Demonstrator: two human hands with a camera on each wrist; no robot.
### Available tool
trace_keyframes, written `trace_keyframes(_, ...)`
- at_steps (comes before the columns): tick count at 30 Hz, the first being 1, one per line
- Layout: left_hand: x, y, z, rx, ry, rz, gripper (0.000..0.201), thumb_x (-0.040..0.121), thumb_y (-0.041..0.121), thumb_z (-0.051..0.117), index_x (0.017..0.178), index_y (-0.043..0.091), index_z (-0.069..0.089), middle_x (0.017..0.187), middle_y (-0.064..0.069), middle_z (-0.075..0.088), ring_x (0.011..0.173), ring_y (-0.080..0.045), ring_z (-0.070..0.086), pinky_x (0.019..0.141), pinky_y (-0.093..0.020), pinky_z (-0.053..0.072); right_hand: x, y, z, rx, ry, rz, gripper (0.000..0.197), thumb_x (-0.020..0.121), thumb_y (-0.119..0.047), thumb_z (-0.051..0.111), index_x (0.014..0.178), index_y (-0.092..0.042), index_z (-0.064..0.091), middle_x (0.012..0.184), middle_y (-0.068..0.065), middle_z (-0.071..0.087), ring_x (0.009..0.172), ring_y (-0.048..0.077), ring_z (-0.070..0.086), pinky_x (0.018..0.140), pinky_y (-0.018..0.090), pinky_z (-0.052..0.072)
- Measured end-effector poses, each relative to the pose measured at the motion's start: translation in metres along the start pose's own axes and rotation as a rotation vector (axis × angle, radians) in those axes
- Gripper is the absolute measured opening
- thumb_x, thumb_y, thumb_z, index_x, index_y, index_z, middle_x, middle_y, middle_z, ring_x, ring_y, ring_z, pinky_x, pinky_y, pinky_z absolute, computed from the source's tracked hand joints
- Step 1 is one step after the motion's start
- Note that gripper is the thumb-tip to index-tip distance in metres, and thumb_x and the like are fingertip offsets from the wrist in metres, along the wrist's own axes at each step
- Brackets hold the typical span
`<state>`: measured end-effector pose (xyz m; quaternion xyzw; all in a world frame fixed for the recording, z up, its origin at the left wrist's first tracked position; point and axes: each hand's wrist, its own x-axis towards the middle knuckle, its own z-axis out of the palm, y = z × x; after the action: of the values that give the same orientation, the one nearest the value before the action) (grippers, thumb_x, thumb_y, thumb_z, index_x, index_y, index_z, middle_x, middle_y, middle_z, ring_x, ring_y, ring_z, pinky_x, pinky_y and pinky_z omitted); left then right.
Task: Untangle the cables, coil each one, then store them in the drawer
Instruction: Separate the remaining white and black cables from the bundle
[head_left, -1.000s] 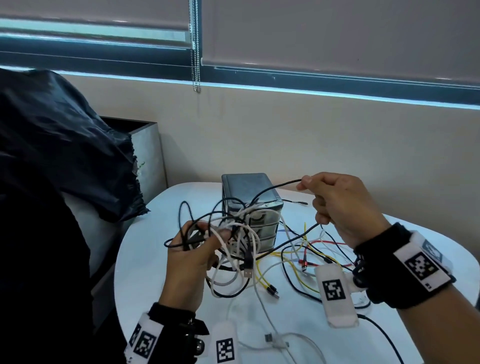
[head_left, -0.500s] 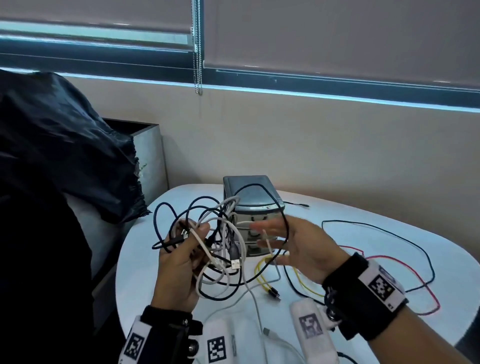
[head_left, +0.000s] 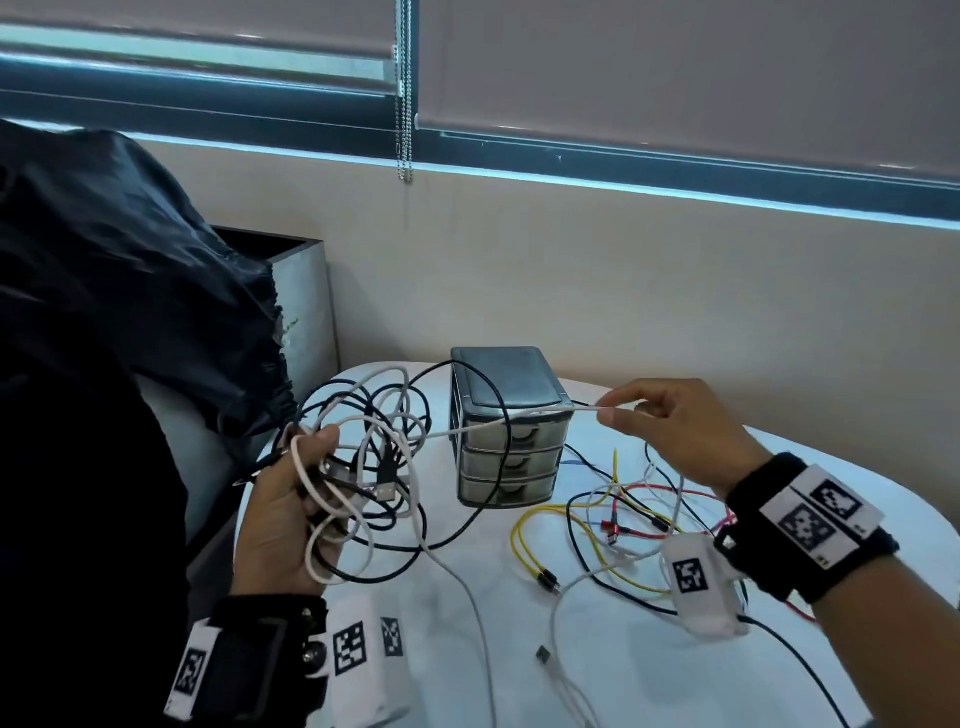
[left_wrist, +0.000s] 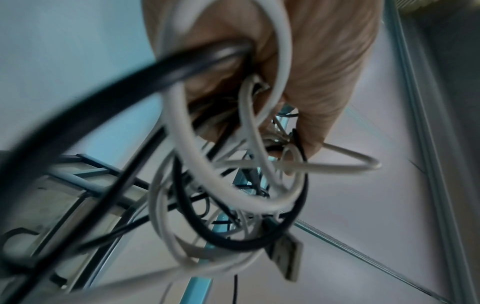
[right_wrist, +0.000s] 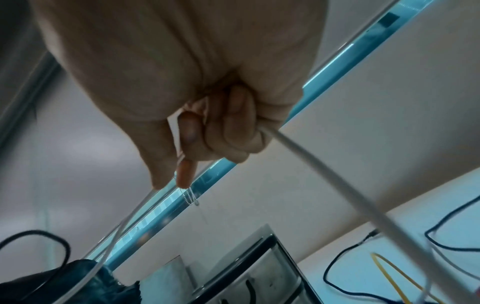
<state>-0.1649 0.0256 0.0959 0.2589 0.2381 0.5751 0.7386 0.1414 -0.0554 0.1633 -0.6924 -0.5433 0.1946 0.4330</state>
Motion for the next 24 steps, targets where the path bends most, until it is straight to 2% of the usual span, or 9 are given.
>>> trace_keyframes(3,0.000,-0.001,0.002,0.006,0.015,-0.002,0.026,0.072,0.017,0.069,0.071,0.023,0.043,0.043,0.010,0.033,0.029,-0.001,0.029,0.029,-0.013,0.026,0.002,0.005,-0.001,0.016,0.073,-0.009,0.010,0.080,-0.024,0.079,0.073,-0.017,0.075,0.064,-0.004,0.069,0.057,0.003,0.055,0.061,0.015,0.041)
trace_keyframes(6,-0.002,-0.002,0.003,0.013,0.007,-0.002,0.023,0.075,0.019,0.065,0.071,0.023,0.042,0.039,0.010,0.034,0.026,-0.002,0.029,0.027,-0.012,0.025,0.005,0.004,-0.002,-0.011,0.148,-0.056,0.015,0.078,-0.026,0.081,0.070,-0.014,0.074,0.064,0.005,0.066,0.056,0.005,0.050,0.054,0.012,0.038)
trace_keyframes(8,-0.001,-0.006,0.003,0.005,-0.004,-0.017,0.023,0.077,0.019,0.065,0.071,0.023,0.043,0.038,0.010,0.033,0.026,-0.002,0.029,0.027,-0.013,0.026,0.005,0.002,0.000,-0.011,0.091,-0.062,0.015,0.079,-0.026,0.080,0.073,-0.013,0.074,0.063,0.005,0.062,0.054,0.006,0.046,0.051,0.011,0.036)
trace_keyframes(12,-0.005,-0.025,0.012,0.047,-0.046,-0.014,0.029,0.091,0.009,0.056,0.067,0.023,0.046,0.037,0.010,0.034,0.025,-0.003,0.031,0.027,-0.014,0.032,-0.003,0.002,0.025,-0.104,-0.176,-0.038,0.017,0.082,-0.030,0.077,0.073,-0.017,0.072,0.053,-0.008,0.045,0.047,0.008,0.034,0.045,0.014,0.029)
trace_keyframes(15,-0.006,-0.037,0.017,0.049,-0.157,-0.013,0.021,0.081,0.012,0.068,0.073,0.024,0.052,0.046,0.009,0.039,0.031,-0.007,0.035,0.032,-0.017,0.038,-0.007,0.001,0.046,-0.106,-0.244,-0.026,0.012,0.085,-0.027,0.074,0.080,-0.016,0.072,0.051,-0.011,0.050,0.047,0.006,0.044,0.051,0.018,0.038)
trace_keyframes(18,-0.005,-0.039,0.017,0.069,-0.260,-0.042,0.042,0.055,0.027,0.095,0.078,0.026,0.060,0.068,0.004,0.048,0.056,-0.016,0.041,0.054,-0.032,0.044,-0.005,-0.003,0.056,-0.080,-0.245,-0.063,0.007,0.086,-0.025,0.074,0.083,-0.020,0.070,0.061,-0.003,0.056,0.057,0.012,0.055,0.059,0.028,0.047)
trace_keyframes(20,-0.007,-0.037,0.018,0.064,-0.303,-0.065,0.044,0.050,0.022,0.096,0.079,0.025,0.063,0.073,0.003,0.056,0.062,-0.018,0.054,0.059,-0.034,0.049,-0.002,-0.009,0.050,-0.041,-0.247,-0.083,0.006,0.086,-0.019,0.073,0.091,-0.020,0.072,0.061,-0.005,0.054,0.057,0.012,0.056,0.058,0.025,0.048)
trace_keyframes(22,-0.008,-0.032,0.016,-0.001,-0.299,-0.080,0.034,0.061,0.008,0.085,0.083,0.020,0.062,0.073,0.001,0.062,0.063,-0.016,0.065,0.052,-0.035,0.056,0.000,-0.015,0.037,0.055,-0.293,-0.053,0.013,0.088,-0.009,0.069,0.098,-0.018,0.072,0.057,-0.006,0.054,0.047,0.007,0.049,0.047,0.017,0.038)
trace_keyframes(24,-0.007,-0.027,0.013,-0.067,-0.310,-0.094,0.045,0.055,0.009,0.090,0.088,0.017,0.061,0.075,-0.003,0.064,0.061,-0.019,0.068,0.049,-0.036,0.056,0.000,-0.020,0.028,0.214,-0.333,0.005,0.017,0.091,-0.003,0.062,0.099,-0.012,0.073,0.050,-0.006,0.045,0.042,0.009,0.032,0.042,0.019,0.023)
